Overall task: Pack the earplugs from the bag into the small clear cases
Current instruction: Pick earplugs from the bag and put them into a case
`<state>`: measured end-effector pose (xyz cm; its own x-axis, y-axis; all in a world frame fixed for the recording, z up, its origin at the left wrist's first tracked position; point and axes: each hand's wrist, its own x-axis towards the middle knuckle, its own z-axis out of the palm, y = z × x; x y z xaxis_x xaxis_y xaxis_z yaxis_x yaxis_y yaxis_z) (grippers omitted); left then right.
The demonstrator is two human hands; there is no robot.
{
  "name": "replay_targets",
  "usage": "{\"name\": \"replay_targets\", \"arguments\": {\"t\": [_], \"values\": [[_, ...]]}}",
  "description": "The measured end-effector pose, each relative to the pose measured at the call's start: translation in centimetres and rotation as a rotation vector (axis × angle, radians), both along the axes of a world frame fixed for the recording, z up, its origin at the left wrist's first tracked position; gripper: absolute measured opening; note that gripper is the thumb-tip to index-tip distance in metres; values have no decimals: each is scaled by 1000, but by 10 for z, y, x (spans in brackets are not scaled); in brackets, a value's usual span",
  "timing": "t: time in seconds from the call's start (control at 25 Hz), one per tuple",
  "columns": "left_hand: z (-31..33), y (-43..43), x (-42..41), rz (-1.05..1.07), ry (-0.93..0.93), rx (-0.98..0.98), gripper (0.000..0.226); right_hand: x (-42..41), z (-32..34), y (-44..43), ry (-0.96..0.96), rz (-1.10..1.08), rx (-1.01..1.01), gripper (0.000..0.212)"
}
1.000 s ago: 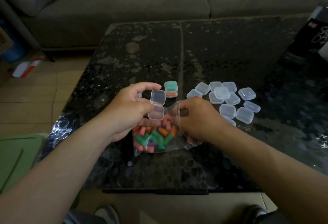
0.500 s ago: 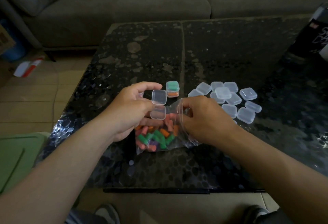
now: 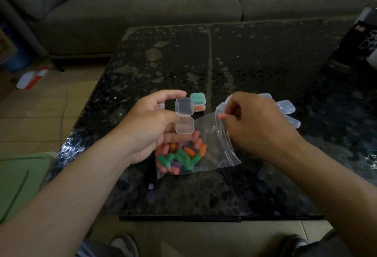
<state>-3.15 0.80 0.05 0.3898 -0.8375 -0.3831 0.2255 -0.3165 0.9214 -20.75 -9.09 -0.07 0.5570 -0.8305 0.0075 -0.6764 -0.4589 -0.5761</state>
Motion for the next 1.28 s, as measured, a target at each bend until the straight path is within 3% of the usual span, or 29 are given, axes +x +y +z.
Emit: {"name": "replay_targets", "arguments": {"t": [0.2,0.4,1.0,1.16,1.28], "values": [[1,0,-5,-12,59,-12,44,1,0,5,-107,6,-147,9],[1,0,-9,-80,101,-35,47,7,-5,16,-133,172,-38,4],[-1,4,-15,-122,51,-88,51,8,-10,20,-187,229,-26,8],[0,2,-6,-46,-49,-64,49,6,-7,12,-213,87,-60,15],[-4,2,4,6,-130,-9,50,4,-8,3,-91,-32,31,17]]}}
